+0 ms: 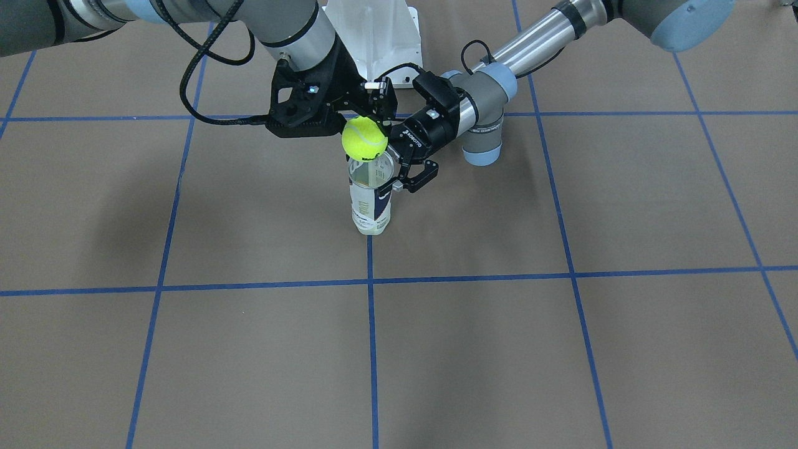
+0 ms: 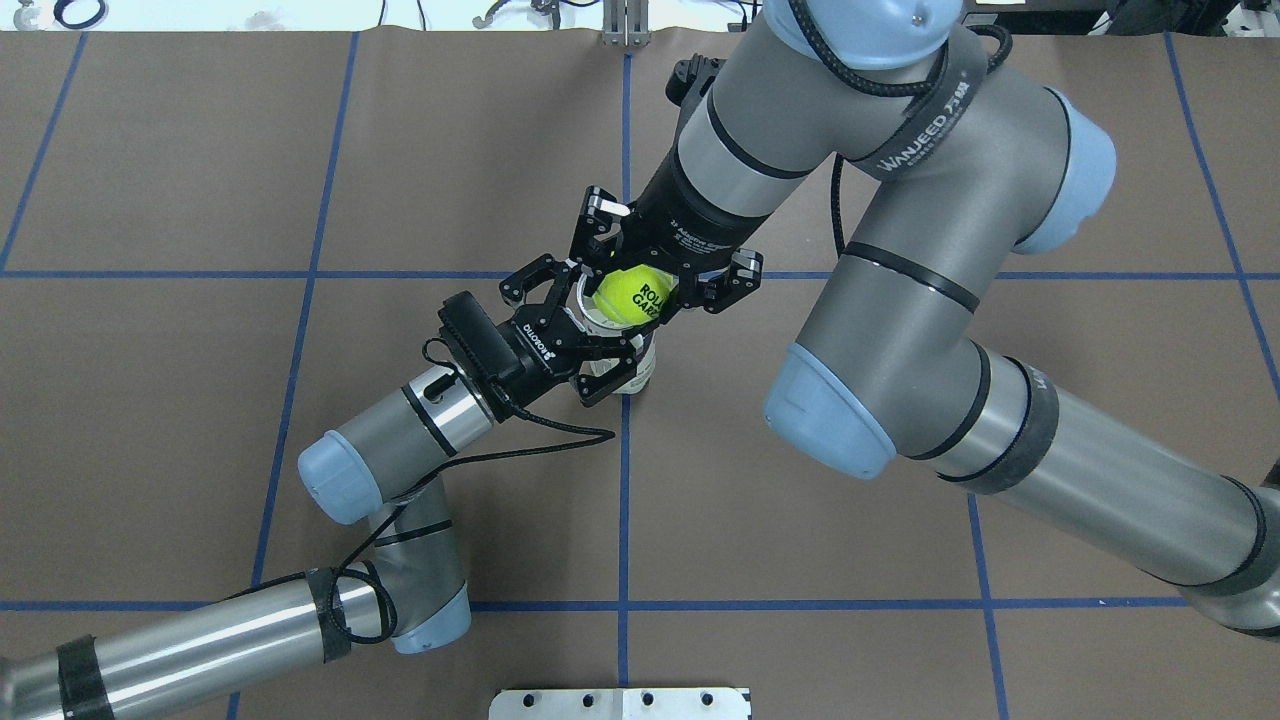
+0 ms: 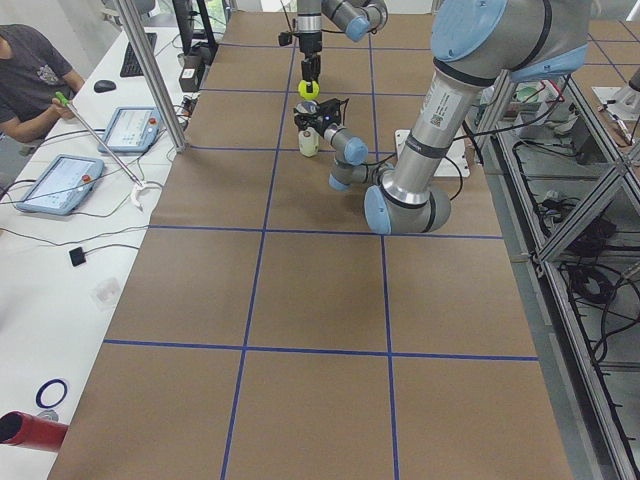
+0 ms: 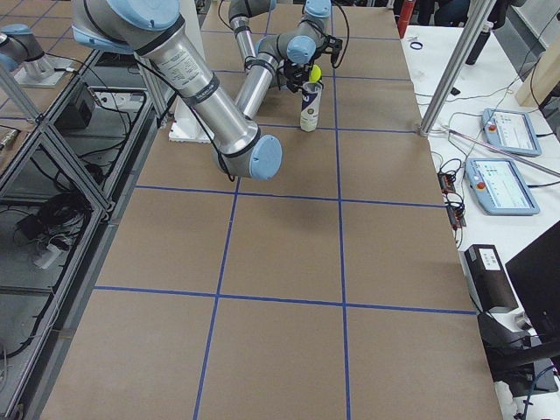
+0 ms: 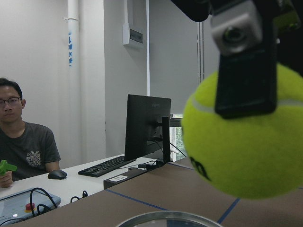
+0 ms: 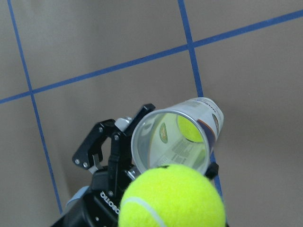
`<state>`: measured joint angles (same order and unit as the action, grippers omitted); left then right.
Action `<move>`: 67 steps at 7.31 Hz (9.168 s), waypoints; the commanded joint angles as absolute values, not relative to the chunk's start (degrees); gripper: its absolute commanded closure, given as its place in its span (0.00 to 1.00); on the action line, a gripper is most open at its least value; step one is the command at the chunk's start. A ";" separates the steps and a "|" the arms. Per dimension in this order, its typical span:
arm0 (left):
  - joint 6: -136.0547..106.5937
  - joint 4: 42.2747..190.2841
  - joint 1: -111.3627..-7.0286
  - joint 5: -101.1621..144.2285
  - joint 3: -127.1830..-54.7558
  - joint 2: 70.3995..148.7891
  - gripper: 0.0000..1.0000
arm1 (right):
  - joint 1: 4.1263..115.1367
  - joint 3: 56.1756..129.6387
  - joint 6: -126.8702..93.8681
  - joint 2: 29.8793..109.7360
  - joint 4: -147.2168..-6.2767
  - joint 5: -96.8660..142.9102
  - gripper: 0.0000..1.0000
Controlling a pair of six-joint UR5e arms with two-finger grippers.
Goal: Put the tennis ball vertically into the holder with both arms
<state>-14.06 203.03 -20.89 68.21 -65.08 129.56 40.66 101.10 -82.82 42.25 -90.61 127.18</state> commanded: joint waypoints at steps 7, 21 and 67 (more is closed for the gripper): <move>-14.06 203.03 -20.92 68.20 -65.13 129.73 0.12 | 40.52 97.65 -82.97 42.19 -87.01 126.39 0.55; -14.85 203.03 -22.58 68.38 -76.26 118.17 0.01 | 44.99 102.83 -82.00 49.65 -86.75 127.09 0.01; -6.34 96.24 -85.43 135.45 -89.91 91.05 0.00 | 83.06 90.26 -2.46 80.33 -97.64 133.86 0.01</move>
<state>-7.57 96.35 -85.93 136.56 -89.75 91.02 83.06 89.81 -2.46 80.23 -97.26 133.85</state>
